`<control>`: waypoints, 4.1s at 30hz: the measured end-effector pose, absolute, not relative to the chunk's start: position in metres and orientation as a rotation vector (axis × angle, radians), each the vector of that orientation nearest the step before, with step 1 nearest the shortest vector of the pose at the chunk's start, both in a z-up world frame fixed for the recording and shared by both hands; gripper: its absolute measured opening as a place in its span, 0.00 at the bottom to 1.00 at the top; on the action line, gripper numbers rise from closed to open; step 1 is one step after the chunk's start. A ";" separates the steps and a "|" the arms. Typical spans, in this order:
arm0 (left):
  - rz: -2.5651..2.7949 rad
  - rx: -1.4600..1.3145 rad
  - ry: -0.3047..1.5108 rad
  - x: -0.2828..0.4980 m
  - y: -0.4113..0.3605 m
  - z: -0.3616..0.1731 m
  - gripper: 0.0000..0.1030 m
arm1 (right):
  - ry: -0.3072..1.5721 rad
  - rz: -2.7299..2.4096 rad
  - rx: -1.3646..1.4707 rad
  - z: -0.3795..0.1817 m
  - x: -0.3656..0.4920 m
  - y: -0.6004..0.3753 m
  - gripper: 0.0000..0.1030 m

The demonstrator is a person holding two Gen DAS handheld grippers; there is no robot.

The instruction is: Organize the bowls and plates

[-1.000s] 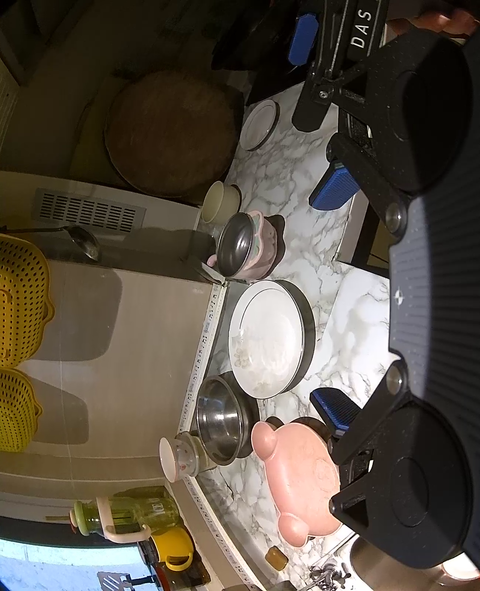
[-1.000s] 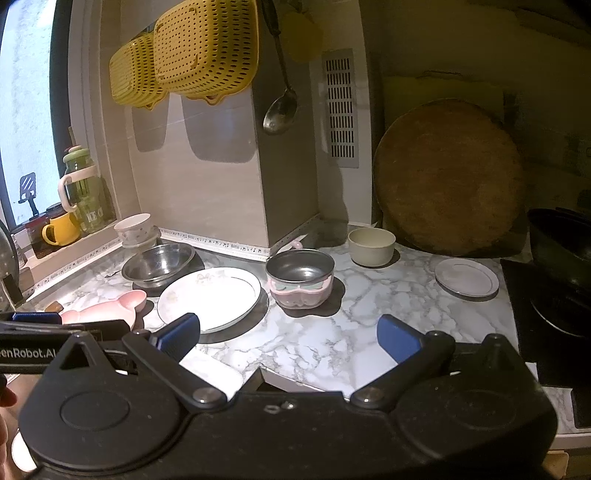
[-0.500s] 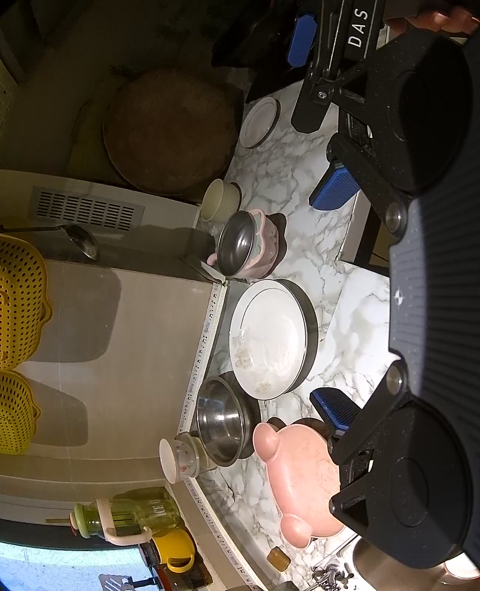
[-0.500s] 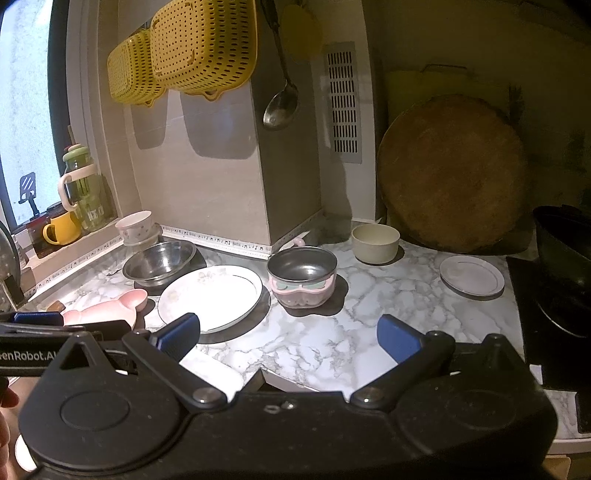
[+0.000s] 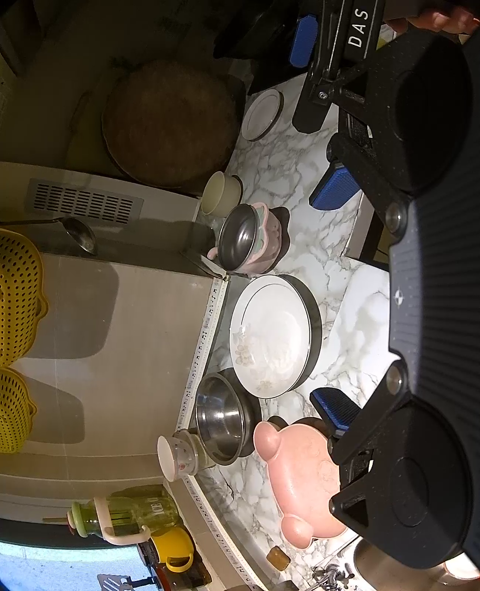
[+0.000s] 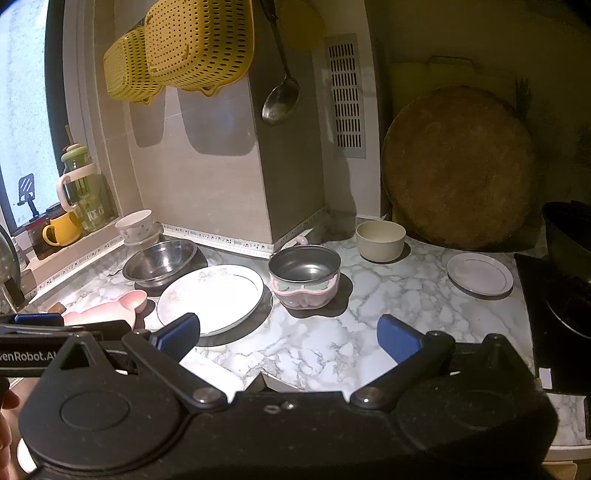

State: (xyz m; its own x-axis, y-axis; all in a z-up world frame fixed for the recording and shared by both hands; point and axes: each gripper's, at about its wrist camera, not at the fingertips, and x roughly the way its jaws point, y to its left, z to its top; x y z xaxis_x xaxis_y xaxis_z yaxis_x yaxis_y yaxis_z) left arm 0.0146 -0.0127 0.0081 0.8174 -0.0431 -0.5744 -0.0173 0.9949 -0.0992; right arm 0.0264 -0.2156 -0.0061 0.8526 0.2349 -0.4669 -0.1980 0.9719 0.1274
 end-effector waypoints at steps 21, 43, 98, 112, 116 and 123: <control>-0.010 -0.103 0.608 0.025 -0.019 0.009 1.00 | 0.500 0.230 0.087 -0.007 0.033 -0.218 1.00; -0.191 -0.028 0.641 0.139 -0.086 -0.009 1.00 | 0.544 0.094 0.043 -0.025 0.122 -0.281 0.98; -0.608 0.004 1.059 0.501 -0.379 -0.150 0.36 | 0.696 -0.468 0.747 -0.157 0.293 -0.530 0.37; -0.630 0.024 1.018 0.505 -0.386 -0.152 0.35 | 0.590 -0.545 0.745 -0.157 0.277 -0.524 0.52; -0.667 0.033 1.017 0.504 -0.391 -0.153 0.27 | 0.603 -0.475 0.768 -0.161 0.286 -0.524 0.26; -0.642 0.041 0.999 0.502 -0.383 -0.153 0.17 | 0.606 -0.481 0.768 -0.163 0.290 -0.524 0.10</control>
State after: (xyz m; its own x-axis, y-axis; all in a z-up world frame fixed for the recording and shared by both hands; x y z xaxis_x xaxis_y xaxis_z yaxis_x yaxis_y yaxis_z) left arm 0.5021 -0.3828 -0.1530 0.3741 -0.4829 -0.7917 0.5195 0.8163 -0.2524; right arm 0.2898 -0.5236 -0.1634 0.7294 -0.1806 -0.6598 0.6017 0.6283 0.4932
